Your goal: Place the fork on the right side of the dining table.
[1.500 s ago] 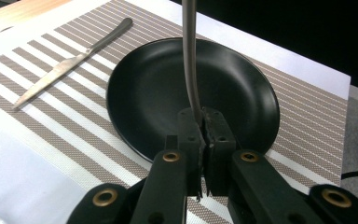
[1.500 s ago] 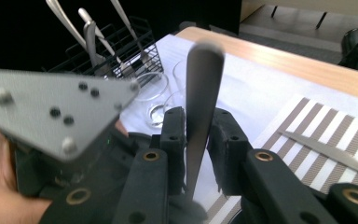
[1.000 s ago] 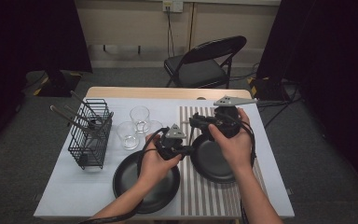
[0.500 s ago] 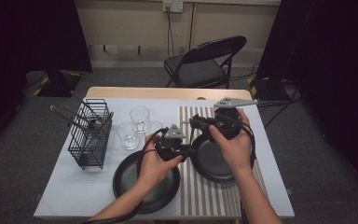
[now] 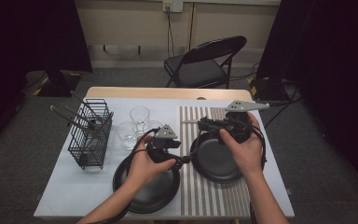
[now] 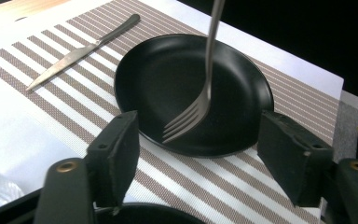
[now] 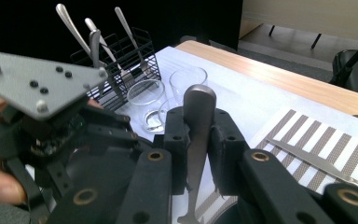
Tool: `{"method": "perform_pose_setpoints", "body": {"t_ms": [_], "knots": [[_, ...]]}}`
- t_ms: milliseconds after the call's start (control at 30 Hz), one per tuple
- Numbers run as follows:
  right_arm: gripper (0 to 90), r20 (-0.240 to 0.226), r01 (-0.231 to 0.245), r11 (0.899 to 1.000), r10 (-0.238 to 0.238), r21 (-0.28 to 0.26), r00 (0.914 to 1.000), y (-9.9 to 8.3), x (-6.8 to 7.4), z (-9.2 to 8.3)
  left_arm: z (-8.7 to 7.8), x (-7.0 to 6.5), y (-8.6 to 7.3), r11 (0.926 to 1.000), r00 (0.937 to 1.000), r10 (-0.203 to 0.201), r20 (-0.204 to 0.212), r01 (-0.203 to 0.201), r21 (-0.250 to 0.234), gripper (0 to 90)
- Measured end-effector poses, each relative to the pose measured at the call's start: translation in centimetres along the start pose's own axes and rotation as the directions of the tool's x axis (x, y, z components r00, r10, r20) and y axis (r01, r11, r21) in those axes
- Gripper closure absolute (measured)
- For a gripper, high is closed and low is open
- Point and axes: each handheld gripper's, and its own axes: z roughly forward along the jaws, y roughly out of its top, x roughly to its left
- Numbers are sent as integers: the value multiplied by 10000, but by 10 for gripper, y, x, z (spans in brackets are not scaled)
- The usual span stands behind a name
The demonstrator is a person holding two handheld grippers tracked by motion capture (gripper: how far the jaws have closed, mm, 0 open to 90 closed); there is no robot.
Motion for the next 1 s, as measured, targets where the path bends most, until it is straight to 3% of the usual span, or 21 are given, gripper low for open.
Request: {"method": "perform_pose_setpoints", "body": {"t_ms": [100, 200, 433, 1000], "knots": [[788, -13, 99, 10000, -99, 0, 9999, -3, -1, -4, -4, 2, -1, 10000, 9999, -68, 109, 67, 36, 265], [789, -125, 134, 9999, -133, 20, 9998, -7, -1, -6, -10, 4, -2, 9999, 9994, 117, 317, -121, 119, 195], [788, -432, 287, 9996, -286, 29, 9987, -14, 0, -11, -21, 12, -10, 9999, 9989, -58, 462, 50, 165, 182], [788, -883, 336, 9992, -316, 205, 9956, -34, 4, -14, -35, 21, -26, 9995, 9992, -165, 376, 154, 287, 191]]}}
